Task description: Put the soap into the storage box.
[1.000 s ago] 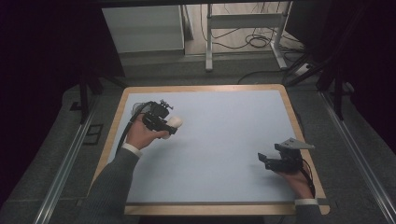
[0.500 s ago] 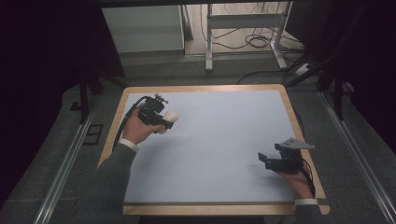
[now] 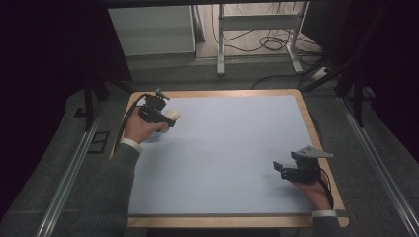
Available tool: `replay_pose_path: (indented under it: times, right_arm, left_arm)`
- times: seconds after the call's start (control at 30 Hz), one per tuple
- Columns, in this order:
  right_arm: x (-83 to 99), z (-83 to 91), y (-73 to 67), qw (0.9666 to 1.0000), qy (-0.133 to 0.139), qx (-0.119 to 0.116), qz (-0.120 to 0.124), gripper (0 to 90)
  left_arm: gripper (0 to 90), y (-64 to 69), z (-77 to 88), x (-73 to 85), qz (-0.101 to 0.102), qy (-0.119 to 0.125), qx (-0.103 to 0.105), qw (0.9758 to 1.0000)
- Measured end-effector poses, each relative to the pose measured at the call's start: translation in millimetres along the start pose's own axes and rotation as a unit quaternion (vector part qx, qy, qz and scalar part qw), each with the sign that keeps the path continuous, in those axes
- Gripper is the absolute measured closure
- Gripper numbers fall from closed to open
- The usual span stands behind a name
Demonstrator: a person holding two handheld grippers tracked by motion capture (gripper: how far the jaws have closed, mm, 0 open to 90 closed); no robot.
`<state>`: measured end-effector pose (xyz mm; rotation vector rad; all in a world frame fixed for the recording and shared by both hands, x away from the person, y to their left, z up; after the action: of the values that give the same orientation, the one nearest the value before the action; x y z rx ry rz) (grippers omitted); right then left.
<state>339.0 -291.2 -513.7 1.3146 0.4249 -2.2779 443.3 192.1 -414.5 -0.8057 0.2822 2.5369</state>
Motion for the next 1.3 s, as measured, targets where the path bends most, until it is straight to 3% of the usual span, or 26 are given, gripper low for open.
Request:
replay_pose_path:
  times: [0.13,0.3,0.4,0.63,0.87,0.97,1.03,1.1,1.3]
  right_arm:
    - [-0.6,0.0,-0.5,1.0,0.001,-0.002,0.0,16.4]
    - [-0.7,0.0,0.7,1.0,0.002,-0.001,0.0,16.4]
    - [-0.7,0.6,1.7,1.0,0.003,0.0,-0.003,16.4]
    - [0.5,-1.0,1.9,1.0,0.0,0.0,0.0,16.4]
    - [0.3,-0.6,1.6,1.0,0.001,0.001,0.0,16.4]
    - [0.4,-0.8,1.2,1.0,0.001,0.002,0.001,16.4]
    - [0.4,-0.7,1.2,1.0,0.001,0.002,0.002,16.4]
    - [0.6,-0.7,2.2,1.0,0.0,0.002,0.001,16.4]
    - [1.5,-1.9,2.5,1.0,-0.002,0.003,0.0,16.4]
  left_arm:
    - [49.5,-12.4,3.5,-6.4,0.011,0.005,-0.02,0.9997]
    - [49.5,-23.6,0.4,-7.1,0.028,0.007,-0.02,0.9994]
    - [49.5,-32.9,-5.0,-6.2,0.043,0.002,-0.031,0.9986]
    - [49.5,-57.3,-11.9,-3.9,0.09,0.001,-0.053,0.9945]
    - [49.5,-62.7,-21.3,-2.4,0.105,-0.003,-0.073,0.9918]
    - [49.5,-69.7,-31.2,2.5,0.128,-0.009,-0.069,0.9893]
    - [49.5,-71.8,-33.6,4.0,0.133,-0.01,-0.07,0.9885]
    - [49.5,-77.5,-39.9,8.5,0.147,-0.014,-0.076,0.986]
    - [49.4,-79.9,-46.4,12.9,0.153,-0.02,-0.074,0.9853]
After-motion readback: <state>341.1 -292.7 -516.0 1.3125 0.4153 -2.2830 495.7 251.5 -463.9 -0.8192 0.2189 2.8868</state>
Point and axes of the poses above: each handheld gripper's, and its own axes: z roughly backward along the jaws, x roughly out of its underside, y roughly to its right, the point moved 1 cm from there along -z, roughly forward along the jaws, and after that the axes turned 5 degrees about y, right-handed, at the moved point
